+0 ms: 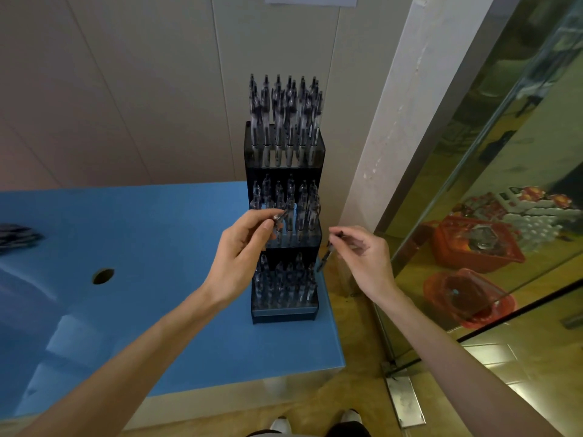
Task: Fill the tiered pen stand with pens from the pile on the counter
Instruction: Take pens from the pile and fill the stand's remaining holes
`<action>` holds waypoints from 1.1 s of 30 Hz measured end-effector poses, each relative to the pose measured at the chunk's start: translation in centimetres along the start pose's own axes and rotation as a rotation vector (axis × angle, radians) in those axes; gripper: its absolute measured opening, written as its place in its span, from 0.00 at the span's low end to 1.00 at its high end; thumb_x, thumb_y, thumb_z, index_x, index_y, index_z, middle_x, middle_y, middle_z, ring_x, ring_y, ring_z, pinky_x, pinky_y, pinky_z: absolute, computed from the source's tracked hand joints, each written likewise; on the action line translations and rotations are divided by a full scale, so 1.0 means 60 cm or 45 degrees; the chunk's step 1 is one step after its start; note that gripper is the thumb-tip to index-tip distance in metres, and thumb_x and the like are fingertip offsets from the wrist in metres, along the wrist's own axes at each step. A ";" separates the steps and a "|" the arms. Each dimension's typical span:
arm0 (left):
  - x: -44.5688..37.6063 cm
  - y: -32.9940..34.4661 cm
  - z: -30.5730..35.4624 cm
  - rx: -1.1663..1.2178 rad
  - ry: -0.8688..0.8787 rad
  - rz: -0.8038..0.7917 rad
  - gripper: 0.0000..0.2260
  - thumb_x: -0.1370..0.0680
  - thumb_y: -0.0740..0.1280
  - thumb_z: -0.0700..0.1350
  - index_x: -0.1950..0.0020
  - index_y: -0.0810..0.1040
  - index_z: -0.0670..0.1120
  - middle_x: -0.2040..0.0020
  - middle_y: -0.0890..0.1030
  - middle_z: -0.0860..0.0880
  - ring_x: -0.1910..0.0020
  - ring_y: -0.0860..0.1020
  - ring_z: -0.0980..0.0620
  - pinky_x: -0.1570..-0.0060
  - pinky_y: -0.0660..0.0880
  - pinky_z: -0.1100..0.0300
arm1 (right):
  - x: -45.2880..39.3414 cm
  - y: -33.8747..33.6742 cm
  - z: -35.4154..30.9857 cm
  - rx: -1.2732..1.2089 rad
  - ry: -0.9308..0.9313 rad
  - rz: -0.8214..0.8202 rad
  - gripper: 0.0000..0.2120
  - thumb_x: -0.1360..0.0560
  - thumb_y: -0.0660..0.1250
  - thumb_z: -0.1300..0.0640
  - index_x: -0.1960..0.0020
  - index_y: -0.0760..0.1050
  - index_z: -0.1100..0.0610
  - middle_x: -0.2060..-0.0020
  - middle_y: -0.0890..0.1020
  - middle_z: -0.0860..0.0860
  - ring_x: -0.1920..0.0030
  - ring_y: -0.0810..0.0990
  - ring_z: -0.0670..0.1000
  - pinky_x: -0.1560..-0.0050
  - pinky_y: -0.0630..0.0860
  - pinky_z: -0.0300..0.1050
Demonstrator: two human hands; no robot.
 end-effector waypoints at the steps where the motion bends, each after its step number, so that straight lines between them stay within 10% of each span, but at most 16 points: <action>1: 0.000 0.000 0.000 0.003 -0.007 0.010 0.11 0.15 0.60 0.43 0.36 0.80 0.50 0.49 0.83 0.47 0.51 0.80 0.50 0.50 0.78 0.55 | 0.001 0.002 -0.002 -0.027 -0.001 0.005 0.11 0.23 0.72 0.63 0.42 0.83 0.57 0.50 0.86 0.49 0.51 0.84 0.49 0.49 0.82 0.43; 16: 0.012 -0.024 -0.013 -0.098 -0.058 0.093 0.08 0.22 0.73 0.42 0.44 0.80 0.47 0.50 0.86 0.50 0.49 0.85 0.50 0.44 0.81 0.48 | 0.008 0.050 0.003 0.102 -0.090 -0.121 0.10 0.23 0.72 0.61 0.42 0.84 0.57 0.49 0.85 0.46 0.50 0.84 0.48 0.48 0.83 0.46; 33: 0.046 -0.002 -0.060 -0.574 0.109 0.038 0.11 0.20 0.71 0.44 0.38 0.80 0.50 0.47 0.81 0.59 0.46 0.81 0.58 0.42 0.78 0.62 | 0.020 0.070 0.001 0.816 -0.159 -0.078 0.12 0.22 0.70 0.46 0.43 0.85 0.50 0.54 0.87 0.43 0.60 0.83 0.40 0.59 0.82 0.40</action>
Point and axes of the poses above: each hand's wrist, its own x-axis away from the middle knuckle, its own y-axis out of the palm, z = x × y, the point moved 10 cm from there along -x, towards the middle knuckle
